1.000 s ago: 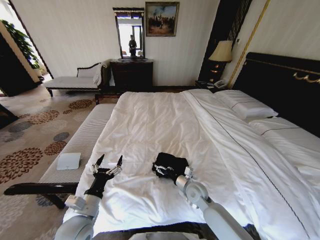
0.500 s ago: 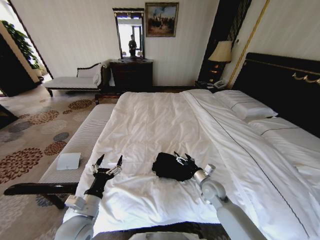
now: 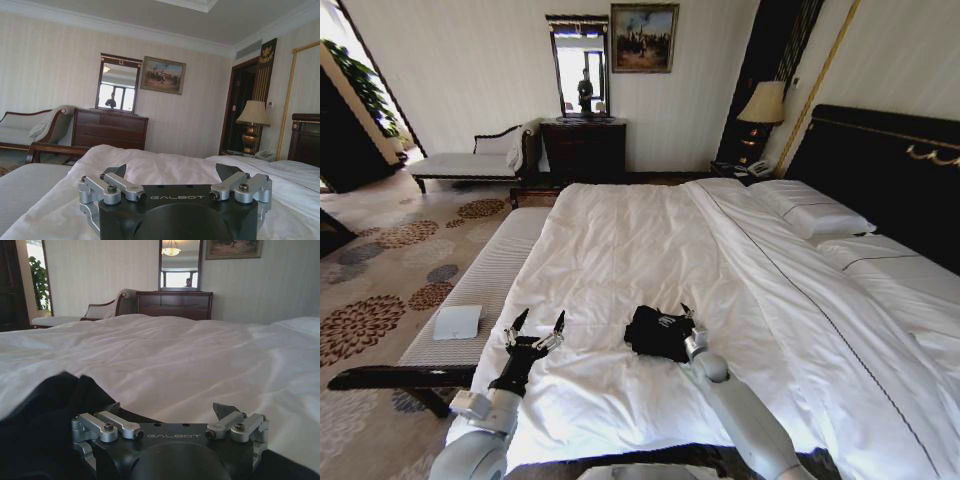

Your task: Fold the clothes on the bed.

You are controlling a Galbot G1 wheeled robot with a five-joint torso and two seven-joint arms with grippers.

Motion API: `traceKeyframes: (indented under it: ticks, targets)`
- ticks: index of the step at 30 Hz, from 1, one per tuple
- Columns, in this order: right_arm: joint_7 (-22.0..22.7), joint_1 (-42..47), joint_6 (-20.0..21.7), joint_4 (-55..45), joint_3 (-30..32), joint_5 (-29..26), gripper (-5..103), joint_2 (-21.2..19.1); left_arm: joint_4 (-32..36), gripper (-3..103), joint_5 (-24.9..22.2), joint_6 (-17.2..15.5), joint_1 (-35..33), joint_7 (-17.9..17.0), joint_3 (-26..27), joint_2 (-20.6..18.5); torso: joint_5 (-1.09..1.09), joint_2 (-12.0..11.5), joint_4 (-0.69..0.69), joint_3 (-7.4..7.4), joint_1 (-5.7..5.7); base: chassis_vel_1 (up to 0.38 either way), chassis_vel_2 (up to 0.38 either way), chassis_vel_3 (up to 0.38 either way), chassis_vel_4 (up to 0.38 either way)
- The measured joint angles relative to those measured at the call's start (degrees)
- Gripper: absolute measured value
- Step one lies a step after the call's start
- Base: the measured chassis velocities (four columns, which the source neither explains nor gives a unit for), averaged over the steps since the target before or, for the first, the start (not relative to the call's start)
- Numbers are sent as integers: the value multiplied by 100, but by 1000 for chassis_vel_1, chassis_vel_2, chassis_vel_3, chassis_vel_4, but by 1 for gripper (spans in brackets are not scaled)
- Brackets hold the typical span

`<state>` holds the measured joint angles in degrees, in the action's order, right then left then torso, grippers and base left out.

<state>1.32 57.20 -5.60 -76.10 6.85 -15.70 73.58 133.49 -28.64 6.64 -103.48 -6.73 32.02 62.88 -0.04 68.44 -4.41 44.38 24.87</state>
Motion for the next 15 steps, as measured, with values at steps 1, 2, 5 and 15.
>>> traceKeyframes:
  ticks: [1,2,5,15]
  targets:
    - [22,1,0,0,-53,55,100,67,0,100,0,0,-1,0,0,0,0,0,1,0,0,0,0,0,0]
    - [22,1,0,0,-53,55,100,67,0,100,0,0,-1,0,0,0,0,0,1,0,0,0,0,0,0]
    - [64,-3,3,6,-195,200,100,153,-1,100,0,0,0,0,0,0,-1,0,1,0,0,0,0,0,0]
    - [88,235,-35,-332,-346,415,100,124,0,100,0,0,0,0,0,0,2,0,2,0,0,0,0,0,0]
